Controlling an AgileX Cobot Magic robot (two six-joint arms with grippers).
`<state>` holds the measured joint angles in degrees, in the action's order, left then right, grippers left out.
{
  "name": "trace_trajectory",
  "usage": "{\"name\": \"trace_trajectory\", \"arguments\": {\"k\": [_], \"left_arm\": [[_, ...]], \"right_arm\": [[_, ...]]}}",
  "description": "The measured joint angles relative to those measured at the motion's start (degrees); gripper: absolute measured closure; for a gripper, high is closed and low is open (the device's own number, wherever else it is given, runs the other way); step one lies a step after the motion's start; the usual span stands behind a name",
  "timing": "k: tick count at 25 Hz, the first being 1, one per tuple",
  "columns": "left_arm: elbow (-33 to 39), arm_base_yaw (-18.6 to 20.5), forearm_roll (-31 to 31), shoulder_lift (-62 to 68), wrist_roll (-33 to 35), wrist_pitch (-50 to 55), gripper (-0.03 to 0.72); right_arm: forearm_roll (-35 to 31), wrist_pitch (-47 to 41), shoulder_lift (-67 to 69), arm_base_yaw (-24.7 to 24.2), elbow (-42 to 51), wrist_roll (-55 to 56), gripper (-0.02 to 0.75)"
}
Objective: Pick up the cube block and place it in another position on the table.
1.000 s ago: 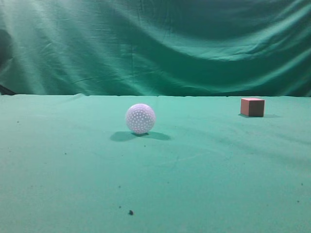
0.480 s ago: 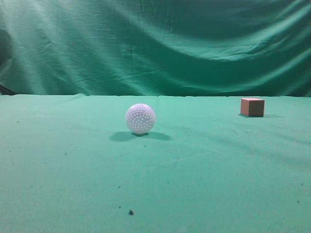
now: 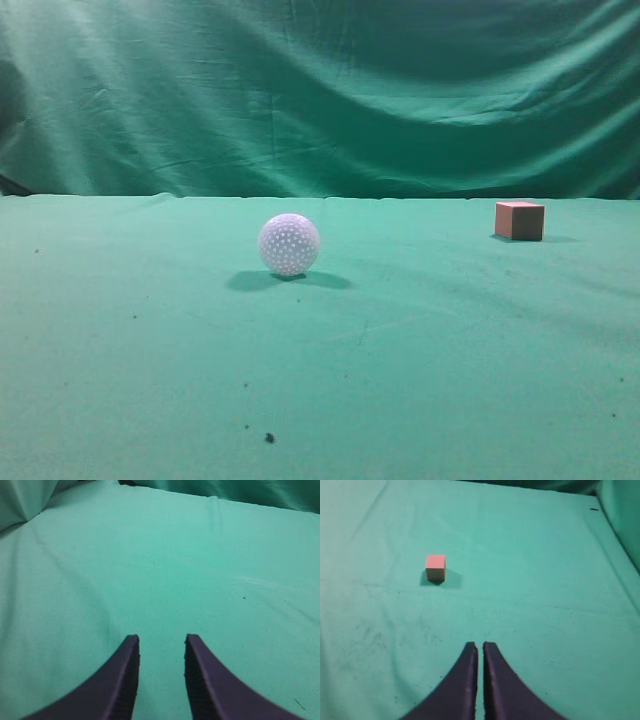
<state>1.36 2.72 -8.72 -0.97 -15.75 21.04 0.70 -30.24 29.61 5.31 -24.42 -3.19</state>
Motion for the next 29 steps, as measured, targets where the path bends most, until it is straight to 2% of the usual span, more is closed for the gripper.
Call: {"name": "trace_trajectory", "arguments": {"k": [5, 13, 29], "left_arm": [[0.00, 0.00, 0.00, 0.00, 0.00, 0.00, 0.426], [0.00, 0.00, 0.00, 0.00, 0.00, 0.00, 0.426], [0.00, 0.00, 0.00, 0.00, 0.00, 0.00, 0.426]], "right_arm": [[-0.23, 4.75, -13.06, -4.62, 12.13, 0.11, 0.738], [-1.58, 7.07, -29.61, -5.36, 25.53, 1.35, 0.738], [-2.30, 7.93, -30.15, -5.45, 25.89, 2.21, 0.738]]}}
